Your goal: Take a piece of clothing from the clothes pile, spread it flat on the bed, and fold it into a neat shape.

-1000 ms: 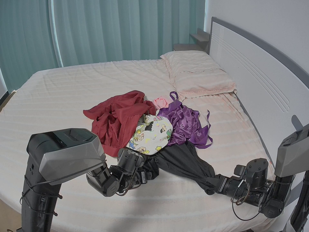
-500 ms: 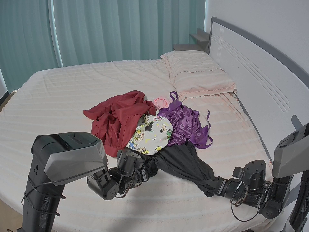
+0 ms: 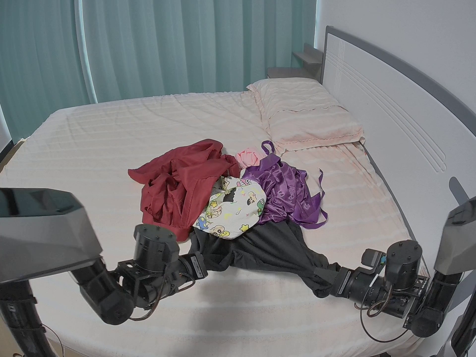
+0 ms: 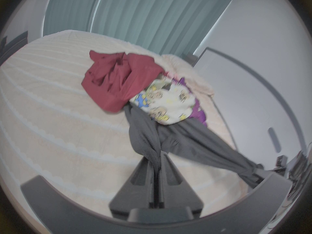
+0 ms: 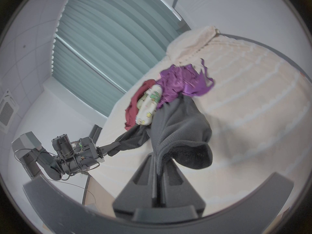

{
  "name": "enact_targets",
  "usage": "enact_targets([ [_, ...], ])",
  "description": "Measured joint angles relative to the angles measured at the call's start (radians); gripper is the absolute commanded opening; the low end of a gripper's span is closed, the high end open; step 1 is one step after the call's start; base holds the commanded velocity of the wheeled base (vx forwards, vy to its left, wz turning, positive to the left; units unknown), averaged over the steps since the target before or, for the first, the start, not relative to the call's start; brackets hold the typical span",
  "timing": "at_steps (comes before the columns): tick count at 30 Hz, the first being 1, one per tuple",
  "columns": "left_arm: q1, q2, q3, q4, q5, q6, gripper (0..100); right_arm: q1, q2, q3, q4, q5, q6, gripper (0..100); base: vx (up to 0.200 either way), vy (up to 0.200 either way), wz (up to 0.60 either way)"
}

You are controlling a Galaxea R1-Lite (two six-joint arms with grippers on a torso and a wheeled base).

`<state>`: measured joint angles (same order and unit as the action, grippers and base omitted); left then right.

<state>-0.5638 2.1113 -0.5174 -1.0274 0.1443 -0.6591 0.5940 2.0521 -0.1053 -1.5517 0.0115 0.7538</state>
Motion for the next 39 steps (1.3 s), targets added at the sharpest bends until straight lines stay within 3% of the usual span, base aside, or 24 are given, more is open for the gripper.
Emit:
enact_targets([
  [9,-0.027,-0.364,0.092,-0.014,0.0,-0.044,0,0.008,-0.334,-0.042,0.0,0.041,-0.055,0,0.0,0.0,0.0],
  [14,-0.032,-0.548,0.12,0.011,0.009,-0.039,0,-0.061,-0.49,-0.08,-0.002,0.129,-0.067,0,0.0,0.0,0.0],
  [18,-0.027,-0.627,0.145,0.021,0.023,-0.036,0,-0.123,-0.538,-0.086,-0.002,0.159,-0.046,0,0.0,0.0,0.0],
  [31,-0.036,-0.607,0.216,0.027,0.037,-0.082,0,-0.146,-0.376,-0.07,0.0,0.167,-0.007,0,0.0,0.0,0.0],
  [39,-0.042,-0.522,0.221,0.022,0.045,-0.101,0,-0.129,-0.317,-0.059,-0.001,0.149,-0.006,0,-0.2,0.0,0.0],
])
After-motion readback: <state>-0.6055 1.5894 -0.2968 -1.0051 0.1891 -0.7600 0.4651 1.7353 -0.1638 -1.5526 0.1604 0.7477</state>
